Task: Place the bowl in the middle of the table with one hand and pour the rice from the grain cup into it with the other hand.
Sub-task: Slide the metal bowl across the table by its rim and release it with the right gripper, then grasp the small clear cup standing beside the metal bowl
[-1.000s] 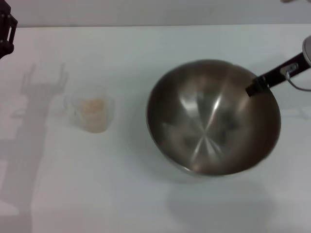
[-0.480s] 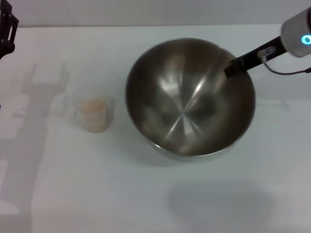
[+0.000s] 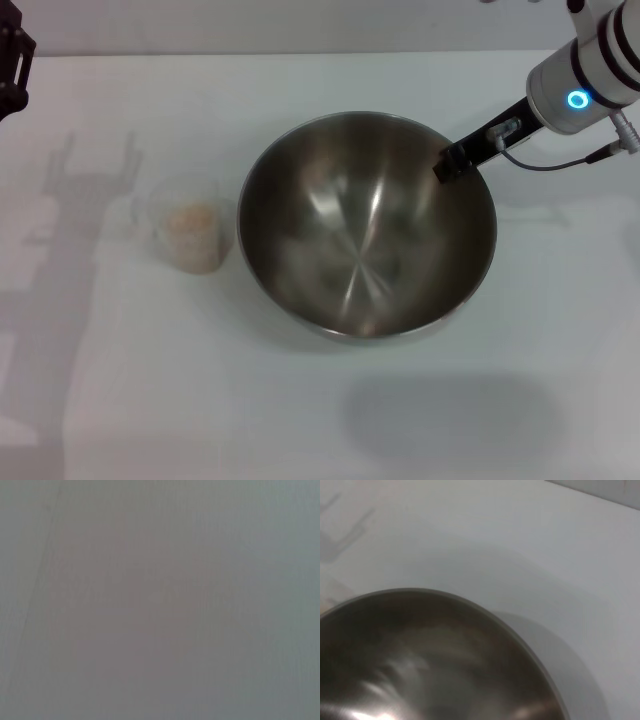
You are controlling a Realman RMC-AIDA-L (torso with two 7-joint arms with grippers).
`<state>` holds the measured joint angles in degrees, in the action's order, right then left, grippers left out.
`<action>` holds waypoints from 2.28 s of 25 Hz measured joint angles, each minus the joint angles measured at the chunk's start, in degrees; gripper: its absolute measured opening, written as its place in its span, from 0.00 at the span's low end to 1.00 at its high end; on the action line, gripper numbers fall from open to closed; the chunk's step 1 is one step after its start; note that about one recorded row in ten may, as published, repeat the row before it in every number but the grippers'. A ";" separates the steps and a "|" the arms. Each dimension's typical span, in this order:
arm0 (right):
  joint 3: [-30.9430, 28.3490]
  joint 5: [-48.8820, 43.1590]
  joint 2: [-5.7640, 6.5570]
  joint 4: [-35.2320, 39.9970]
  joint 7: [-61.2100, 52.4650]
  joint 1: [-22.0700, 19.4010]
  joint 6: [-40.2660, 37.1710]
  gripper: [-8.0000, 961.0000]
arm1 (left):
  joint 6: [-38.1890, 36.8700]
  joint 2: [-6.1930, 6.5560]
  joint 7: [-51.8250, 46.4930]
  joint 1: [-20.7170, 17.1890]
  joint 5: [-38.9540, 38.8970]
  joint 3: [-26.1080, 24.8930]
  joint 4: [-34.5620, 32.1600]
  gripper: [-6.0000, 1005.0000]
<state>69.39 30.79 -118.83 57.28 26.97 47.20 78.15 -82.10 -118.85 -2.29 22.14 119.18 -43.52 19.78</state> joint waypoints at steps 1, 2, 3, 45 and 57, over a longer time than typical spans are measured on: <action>0.00 -0.34 0.00 -0.05 -0.09 0.11 -0.02 0.02 | 0.00 0.00 0.00 0.00 0.00 0.00 0.00 0.74; 0.01 -0.58 0.00 -0.07 -0.10 0.19 -0.01 0.02 | -0.08 -0.05 0.00 0.00 0.00 0.03 0.00 0.74; 0.01 -0.58 0.00 -0.07 -0.10 0.19 -0.01 0.02 | -0.08 -0.05 0.00 0.00 0.00 0.03 0.00 0.74; 41.66 -1.04 -0.37 -37.15 -34.90 -23.01 -162.57 0.54 | -0.69 -0.08 0.71 -6.65 0.03 10.50 -0.47 0.73; 36.91 -1.08 1.17 -44.87 -36.22 -23.01 -164.56 0.54 | 2.99 -0.04 1.69 -12.65 0.02 21.04 -1.85 0.73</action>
<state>106.30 29.71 -117.67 12.41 -9.24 24.19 -86.41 -79.11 -118.89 -0.60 9.50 119.19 -22.47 17.93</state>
